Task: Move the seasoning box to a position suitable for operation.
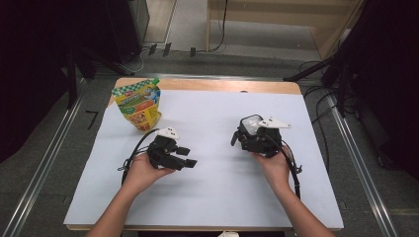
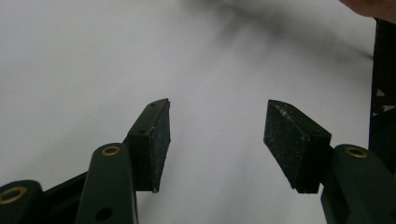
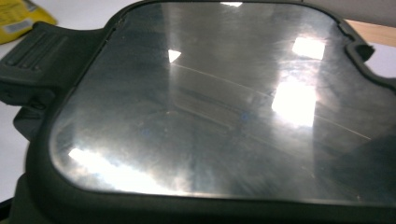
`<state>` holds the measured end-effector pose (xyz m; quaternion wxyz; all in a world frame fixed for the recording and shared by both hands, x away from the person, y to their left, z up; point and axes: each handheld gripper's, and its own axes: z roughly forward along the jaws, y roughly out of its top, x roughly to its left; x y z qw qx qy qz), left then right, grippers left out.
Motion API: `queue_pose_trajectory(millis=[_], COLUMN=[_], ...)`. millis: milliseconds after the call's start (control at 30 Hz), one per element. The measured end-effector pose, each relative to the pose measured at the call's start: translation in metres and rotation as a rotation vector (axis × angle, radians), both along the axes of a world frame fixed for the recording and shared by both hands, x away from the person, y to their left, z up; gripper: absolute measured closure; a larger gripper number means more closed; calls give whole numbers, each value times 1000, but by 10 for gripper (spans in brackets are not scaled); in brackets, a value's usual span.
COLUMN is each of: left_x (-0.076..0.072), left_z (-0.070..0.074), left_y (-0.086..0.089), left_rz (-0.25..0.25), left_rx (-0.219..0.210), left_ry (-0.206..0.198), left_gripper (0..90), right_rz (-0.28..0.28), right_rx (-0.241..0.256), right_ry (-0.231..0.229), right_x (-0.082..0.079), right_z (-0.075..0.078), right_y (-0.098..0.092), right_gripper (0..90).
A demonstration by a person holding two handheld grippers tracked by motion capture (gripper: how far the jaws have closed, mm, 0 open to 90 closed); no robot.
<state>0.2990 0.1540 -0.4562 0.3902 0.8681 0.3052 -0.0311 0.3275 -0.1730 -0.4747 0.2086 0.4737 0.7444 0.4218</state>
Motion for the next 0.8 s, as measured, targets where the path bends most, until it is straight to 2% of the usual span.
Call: queue_pose_trajectory(millis=[233, 400, 667, 800], left_x=[0, 0, 0, 0], left_z=[1, 1, 1, 1], left_y=[0, 1, 1, 0], left_rz=[-3, -4, -7, -9], left_rx=[-4, -4, -6, -3], left_ry=[-2, -7, -8, -6], left_gripper=[419, 419, 420, 420], right_rz=[58, 94, 169, 184], right_rx=[2, 11, -16, -13], right_ry=[11, 19, 29, 34], right_x=[-17, -22, -32, -35], right_z=[-7, -9, -17, -18], right_y=[16, 29, 52, 57], right_gripper=[153, 154, 154, 154])
